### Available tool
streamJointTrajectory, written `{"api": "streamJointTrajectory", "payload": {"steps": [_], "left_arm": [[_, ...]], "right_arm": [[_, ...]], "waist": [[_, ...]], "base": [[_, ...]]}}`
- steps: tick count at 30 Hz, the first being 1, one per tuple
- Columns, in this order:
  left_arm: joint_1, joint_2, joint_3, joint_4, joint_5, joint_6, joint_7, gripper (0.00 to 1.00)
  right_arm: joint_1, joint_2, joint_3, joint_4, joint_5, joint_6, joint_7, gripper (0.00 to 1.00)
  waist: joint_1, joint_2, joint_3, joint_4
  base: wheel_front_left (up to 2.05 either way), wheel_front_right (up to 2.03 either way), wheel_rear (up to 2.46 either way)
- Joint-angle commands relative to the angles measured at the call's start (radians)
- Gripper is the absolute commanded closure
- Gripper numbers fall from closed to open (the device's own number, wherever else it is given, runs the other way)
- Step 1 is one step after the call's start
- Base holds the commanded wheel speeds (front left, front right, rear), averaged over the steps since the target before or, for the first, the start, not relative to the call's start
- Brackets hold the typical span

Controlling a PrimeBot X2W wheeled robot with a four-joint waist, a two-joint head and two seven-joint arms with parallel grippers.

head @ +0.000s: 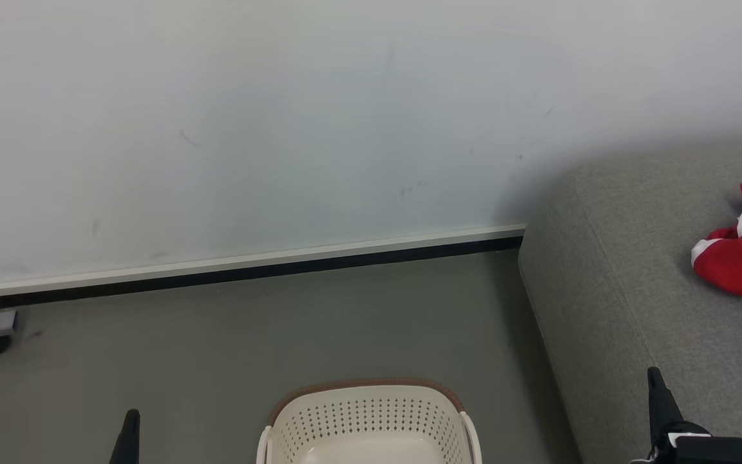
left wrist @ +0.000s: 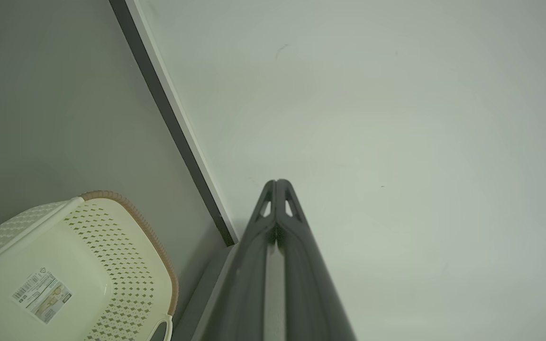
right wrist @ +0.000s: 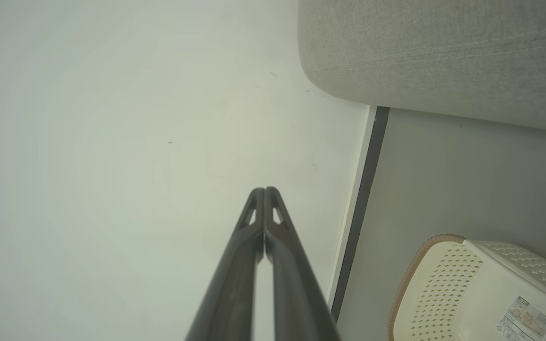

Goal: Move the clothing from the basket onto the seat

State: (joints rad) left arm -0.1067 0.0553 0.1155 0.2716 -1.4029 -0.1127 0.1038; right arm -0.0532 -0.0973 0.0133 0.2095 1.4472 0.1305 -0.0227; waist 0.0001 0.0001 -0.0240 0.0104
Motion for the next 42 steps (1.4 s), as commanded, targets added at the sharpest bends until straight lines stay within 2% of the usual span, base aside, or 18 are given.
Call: {"api": "streamJointTrajectory", "payload": {"steps": [1,29,42], "left_arm": [[-0.020,0.000,0.006,0.001,-0.031,-0.004,0.008,1.00],[-0.049,-0.006,0.027,0.018,-0.207,-0.020,0.064,1.00],[-0.048,-0.006,0.026,0.018,-0.205,-0.020,0.062,1.00]], "right_arm": [[-0.016,-0.007,-0.005,-0.002,0.032,0.000,0.005,1.00],[-0.037,-0.007,-0.039,0.011,0.231,0.000,0.033,1.00],[-0.032,-0.002,-0.042,0.011,0.223,0.000,0.038,1.00]], "waist": [[-0.0001,-0.0001,0.002,-0.001],[-0.0001,-0.0001,0.025,-0.010],[-0.0001,-0.0001,0.025,-0.010]], "base": [[0.00,0.00,0.00],[0.00,0.00,0.00],[0.00,0.00,0.00]]}}
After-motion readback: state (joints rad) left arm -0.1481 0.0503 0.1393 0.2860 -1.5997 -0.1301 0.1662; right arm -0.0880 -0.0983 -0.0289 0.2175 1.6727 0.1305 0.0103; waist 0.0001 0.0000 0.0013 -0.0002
